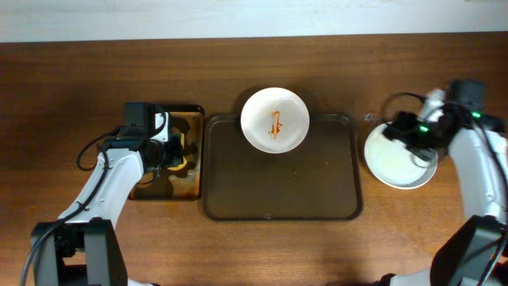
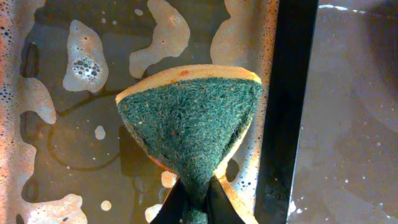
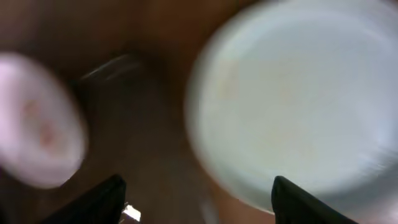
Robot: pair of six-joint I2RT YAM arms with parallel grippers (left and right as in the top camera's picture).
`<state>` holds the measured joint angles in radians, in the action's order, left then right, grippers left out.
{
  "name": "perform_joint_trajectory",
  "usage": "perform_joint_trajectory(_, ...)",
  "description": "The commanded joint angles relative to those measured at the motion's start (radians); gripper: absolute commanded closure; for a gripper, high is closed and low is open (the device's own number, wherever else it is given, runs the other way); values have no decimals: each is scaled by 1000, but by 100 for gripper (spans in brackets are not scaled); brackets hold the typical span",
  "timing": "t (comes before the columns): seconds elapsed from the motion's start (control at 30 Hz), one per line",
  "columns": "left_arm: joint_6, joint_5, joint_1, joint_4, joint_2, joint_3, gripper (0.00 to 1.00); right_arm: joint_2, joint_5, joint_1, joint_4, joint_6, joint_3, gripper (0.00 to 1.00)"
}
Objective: Clean dirty plates on tray and stack at the side
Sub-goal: 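Carry the front plate with the right gripper onto the side plate, then grasp the rim of the back plate with the right gripper, then scrub the back plate with the sponge in the left gripper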
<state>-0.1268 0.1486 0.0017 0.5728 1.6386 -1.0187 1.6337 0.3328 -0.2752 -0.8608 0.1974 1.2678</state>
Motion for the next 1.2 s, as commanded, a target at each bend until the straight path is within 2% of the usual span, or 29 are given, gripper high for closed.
perform_joint_trajectory(0.0,16,5,6,-2,7,1,100,7,51,192,87,-59,12,28)
perform_joint_trajectory(0.07,16,5,6,-2,7,1,100,39,2,289,155,-26,12,35)
perform_joint_trajectory(0.1,16,5,6,-2,7,1,100,62,-45,325,176,26,12,42)
perform_joint_trajectory(0.17,16,4,6,-3,7,1,100,131,-76,390,233,92,12,46)
perform_joint_trajectory(0.27,16,5,6,-2,7,1,100,245,-76,467,317,104,12,64)
perform_joint_trajectory(0.43,15,13,6,-2,7,1,100,357,-106,499,401,229,12,69)
perform_joint_trajectory(0.57,16,13,6,-2,7,1,100,369,-110,499,402,231,12,75)
perform_joint_trajectory(0.63,16,13,6,-2,7,1,100,369,-110,499,391,231,12,87)
perform_joint_trajectory(0.73,15,13,6,-2,7,1,100,368,-108,499,356,239,12,96)
perform_joint_trajectory(0.83,16,76,5,-12,7,1,100,356,-104,499,240,229,13,96)
perform_joint_trajectory(0.93,18,242,-14,-48,5,0,100,304,-102,499,136,219,13,96)
perform_joint_trajectory(1.03,23,375,-91,-105,5,0,100,251,-101,500,31,219,13,96)
perform_joint_trajectory(1.17,-90,397,-216,-133,12,1,100,258,-108,518,-27,219,-5,96)
